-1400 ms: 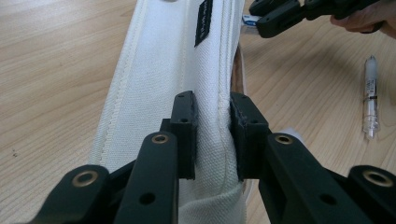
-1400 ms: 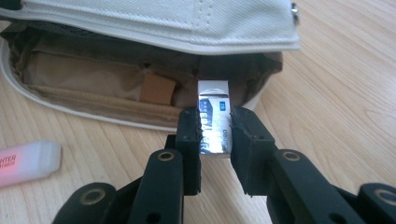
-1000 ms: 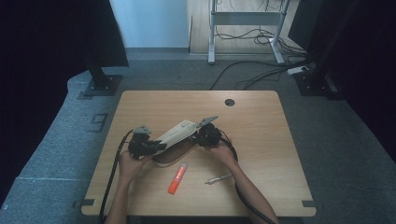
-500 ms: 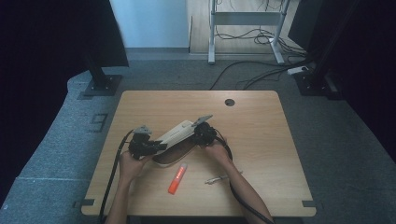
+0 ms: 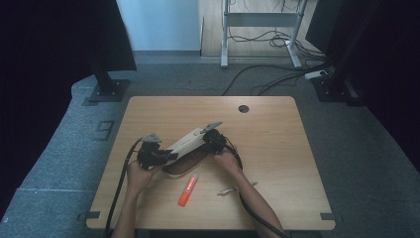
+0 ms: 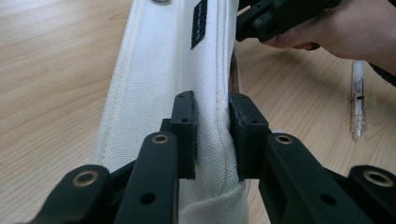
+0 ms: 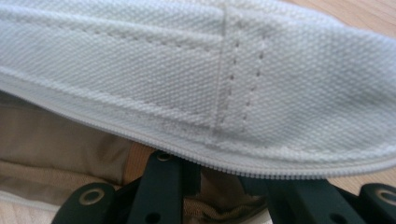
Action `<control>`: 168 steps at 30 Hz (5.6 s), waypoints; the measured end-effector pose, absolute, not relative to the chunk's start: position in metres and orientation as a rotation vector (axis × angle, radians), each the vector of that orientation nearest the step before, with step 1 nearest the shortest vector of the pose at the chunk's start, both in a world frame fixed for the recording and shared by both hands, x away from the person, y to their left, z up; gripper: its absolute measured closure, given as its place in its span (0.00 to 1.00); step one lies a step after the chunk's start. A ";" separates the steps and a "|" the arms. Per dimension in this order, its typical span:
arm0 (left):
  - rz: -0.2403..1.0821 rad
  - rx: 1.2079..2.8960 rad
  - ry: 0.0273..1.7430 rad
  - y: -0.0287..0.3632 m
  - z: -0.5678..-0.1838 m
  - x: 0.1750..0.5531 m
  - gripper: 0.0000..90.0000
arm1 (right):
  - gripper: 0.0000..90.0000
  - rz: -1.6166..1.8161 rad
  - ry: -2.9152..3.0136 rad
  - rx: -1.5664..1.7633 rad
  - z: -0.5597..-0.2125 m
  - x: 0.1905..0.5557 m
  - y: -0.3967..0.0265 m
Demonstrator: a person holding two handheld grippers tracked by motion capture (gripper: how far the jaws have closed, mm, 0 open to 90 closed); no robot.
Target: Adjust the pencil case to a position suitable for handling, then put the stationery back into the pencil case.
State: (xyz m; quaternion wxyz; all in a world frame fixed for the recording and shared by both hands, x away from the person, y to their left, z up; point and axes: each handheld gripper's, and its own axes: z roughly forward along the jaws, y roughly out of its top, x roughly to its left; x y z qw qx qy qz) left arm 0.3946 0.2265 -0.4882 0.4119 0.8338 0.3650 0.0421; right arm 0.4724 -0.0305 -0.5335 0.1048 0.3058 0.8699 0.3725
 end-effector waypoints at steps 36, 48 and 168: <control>0.089 2.085 0.924 0.228 -0.491 0.396 0.81 | 0.36 1.069 2.584 0.861 -0.518 0.455 -0.062; 0.088 2.086 0.922 0.228 -0.491 0.396 0.81 | 0.34 1.079 2.592 0.841 -0.514 0.443 -0.075; 0.108 2.084 0.928 0.228 -0.490 0.394 0.83 | 0.87 1.178 2.652 0.805 -0.519 0.331 -0.182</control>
